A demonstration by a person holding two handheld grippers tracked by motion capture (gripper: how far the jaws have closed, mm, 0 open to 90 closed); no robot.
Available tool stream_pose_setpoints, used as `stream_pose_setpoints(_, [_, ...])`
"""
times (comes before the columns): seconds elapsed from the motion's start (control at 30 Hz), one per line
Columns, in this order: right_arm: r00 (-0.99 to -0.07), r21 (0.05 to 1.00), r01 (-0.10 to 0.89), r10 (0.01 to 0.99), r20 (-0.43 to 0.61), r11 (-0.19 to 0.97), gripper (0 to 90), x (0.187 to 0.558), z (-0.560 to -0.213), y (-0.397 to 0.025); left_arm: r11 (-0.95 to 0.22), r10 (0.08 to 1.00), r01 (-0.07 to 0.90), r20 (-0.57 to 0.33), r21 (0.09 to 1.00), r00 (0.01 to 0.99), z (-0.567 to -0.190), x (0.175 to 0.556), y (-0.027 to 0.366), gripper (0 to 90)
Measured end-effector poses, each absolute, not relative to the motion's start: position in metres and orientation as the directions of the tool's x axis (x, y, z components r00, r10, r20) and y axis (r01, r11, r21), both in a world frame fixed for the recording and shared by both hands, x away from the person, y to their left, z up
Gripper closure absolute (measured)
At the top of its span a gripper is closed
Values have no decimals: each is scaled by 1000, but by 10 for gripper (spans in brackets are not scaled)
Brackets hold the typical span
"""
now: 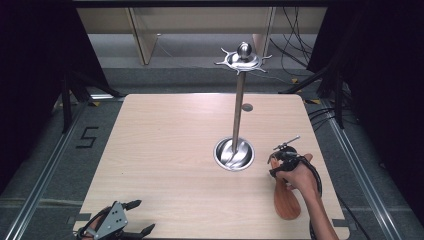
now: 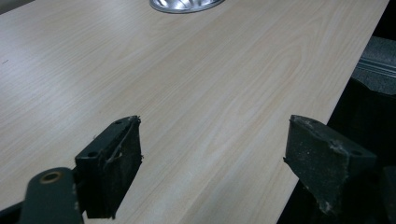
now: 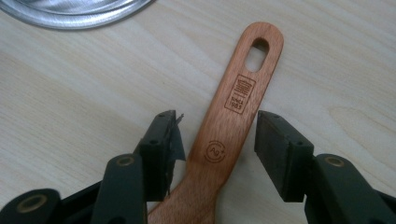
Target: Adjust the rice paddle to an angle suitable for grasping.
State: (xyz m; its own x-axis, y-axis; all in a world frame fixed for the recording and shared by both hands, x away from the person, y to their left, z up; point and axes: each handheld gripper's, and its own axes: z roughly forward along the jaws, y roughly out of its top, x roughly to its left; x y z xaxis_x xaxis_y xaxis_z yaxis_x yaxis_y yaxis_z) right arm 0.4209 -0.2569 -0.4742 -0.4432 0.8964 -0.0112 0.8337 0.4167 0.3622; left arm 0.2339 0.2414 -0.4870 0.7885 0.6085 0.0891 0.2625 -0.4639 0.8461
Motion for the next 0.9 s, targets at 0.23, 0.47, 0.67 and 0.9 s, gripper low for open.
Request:
stream_pose_setpoints(0.23, [-431, 264, 870, 902, -7, 417, 562, 429, -473, -251, -461, 609, 264, 86, 847, 788, -487, 234, 241, 179])
stream_pose_setpoints(0.47, [-441, 206, 879, 898, 3, 431, 595, 438, -474, -250, -448, 616, 253, 91, 858, 783, -488, 234, 240, 179])
stream_pose_setpoints(0.67, [-507, 176, 847, 862, -14, 502, 661, 441, -473, -251, -467, 607, 255, 97, 847, 789, -487, 234, 242, 179])
stream_pose_setpoints(0.9, [-522, 119, 845, 853, -32, 521, 662, 440, -472, -251, -461, 608, 257, 91, 849, 789, -487, 233, 241, 179])
